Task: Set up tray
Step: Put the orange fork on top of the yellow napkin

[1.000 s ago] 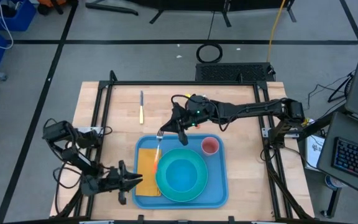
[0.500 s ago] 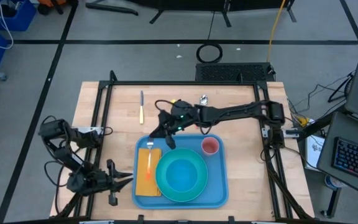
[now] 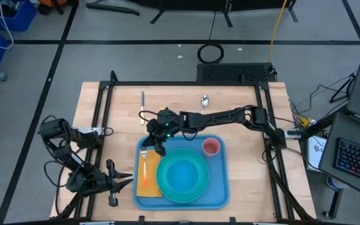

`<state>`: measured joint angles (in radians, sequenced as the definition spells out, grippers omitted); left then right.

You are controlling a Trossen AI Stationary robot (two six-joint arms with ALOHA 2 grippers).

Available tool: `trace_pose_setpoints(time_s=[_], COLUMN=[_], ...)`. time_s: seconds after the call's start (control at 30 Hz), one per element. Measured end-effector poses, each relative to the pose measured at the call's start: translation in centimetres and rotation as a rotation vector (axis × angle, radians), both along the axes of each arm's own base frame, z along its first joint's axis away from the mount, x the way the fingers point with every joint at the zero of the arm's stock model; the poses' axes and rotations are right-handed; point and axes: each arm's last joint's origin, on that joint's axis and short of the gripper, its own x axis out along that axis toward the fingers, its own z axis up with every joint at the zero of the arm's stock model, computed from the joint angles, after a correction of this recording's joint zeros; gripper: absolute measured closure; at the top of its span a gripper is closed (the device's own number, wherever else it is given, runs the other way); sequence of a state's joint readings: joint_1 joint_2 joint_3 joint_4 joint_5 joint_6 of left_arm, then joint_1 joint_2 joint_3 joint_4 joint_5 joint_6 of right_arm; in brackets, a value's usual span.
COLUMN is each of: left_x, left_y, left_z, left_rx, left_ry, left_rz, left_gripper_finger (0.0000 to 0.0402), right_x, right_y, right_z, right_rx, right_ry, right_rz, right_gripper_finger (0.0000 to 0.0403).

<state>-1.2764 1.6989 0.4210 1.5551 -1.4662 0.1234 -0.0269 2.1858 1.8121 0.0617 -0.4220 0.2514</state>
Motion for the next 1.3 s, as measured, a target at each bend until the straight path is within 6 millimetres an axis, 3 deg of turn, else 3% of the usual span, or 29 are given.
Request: trace_pose_setpoints(time_s=[0.9, 1.3], left_x=[0.0, 0.0], left_y=[-0.1, -0.1], left_z=[0.0, -0.1], left_rx=[0.015, 0.023], left_ry=[0.001, 0.001], left_rz=[-0.011, -0.016], left_gripper_finger=[0.0316, 0.0316], right_x=[1.5, 1.6], right_y=[0.7, 0.9], right_z=[-3.9, -3.7], right_rx=[0.0, 0.022], right_ry=[0.034, 0.02], right_rz=[-0.07, -0.077], right_gripper_finger=[0.0403, 0.0403])
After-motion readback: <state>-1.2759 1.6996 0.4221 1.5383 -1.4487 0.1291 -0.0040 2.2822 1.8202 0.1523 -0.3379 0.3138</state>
